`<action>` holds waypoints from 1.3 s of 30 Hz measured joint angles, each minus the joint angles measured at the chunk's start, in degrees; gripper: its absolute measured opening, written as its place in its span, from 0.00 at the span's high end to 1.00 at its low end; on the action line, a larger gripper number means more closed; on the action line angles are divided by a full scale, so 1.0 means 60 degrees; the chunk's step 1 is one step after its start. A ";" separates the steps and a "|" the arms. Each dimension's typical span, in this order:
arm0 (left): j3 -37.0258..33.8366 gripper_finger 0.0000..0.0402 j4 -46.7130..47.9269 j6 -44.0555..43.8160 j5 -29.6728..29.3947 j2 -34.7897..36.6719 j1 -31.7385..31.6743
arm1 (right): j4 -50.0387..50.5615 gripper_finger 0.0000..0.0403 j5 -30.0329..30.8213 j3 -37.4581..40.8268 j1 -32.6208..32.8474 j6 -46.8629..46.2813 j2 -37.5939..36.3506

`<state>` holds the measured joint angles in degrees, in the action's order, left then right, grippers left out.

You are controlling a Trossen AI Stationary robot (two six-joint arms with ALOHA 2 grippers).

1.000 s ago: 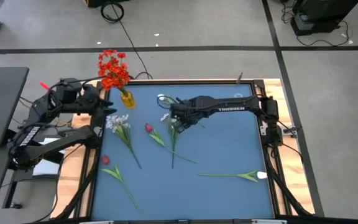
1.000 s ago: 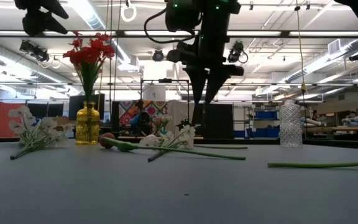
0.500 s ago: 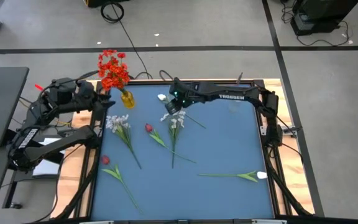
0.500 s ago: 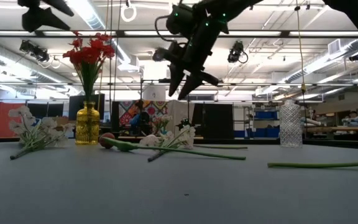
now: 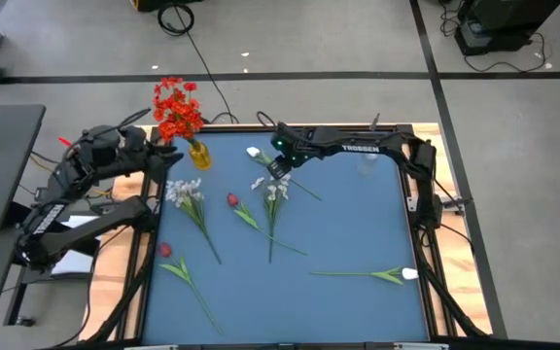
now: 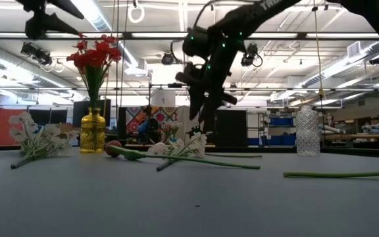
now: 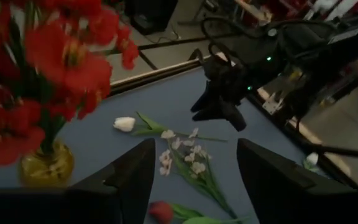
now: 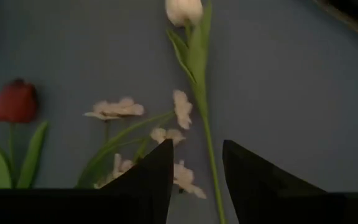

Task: Sort flowers into vase by color
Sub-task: Put the top white flowers into the yellow transparent flower vase

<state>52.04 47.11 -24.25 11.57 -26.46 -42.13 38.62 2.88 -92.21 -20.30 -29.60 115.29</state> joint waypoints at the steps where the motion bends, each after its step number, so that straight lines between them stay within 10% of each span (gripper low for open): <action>1: -0.0318 0.42 -0.0201 -0.0193 0.0004 0.0194 0.0000 | -0.0017 0.64 -0.0077 0.0058 -0.0048 -0.0008 0.0003; 18: -0.2985 0.47 -0.4138 -0.1608 -0.0229 0.0871 0.1993 | -0.0508 0.64 -0.0973 0.0697 -0.0026 0.0515 -0.0008; 28: -0.2989 0.52 -0.5547 -0.1273 -0.2282 -0.1122 0.4273 | -0.0484 0.64 -0.1412 0.0693 -0.0094 0.1527 -0.0008; 39: -0.2992 0.52 -0.7283 -0.1325 -0.2571 -0.2974 0.4495 | -0.0552 0.64 -0.1233 0.0693 -0.0032 0.3131 -0.0008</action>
<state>34.09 3.42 -32.20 -3.85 -44.30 -15.16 35.31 -4.51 -88.05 -20.49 -10.82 115.24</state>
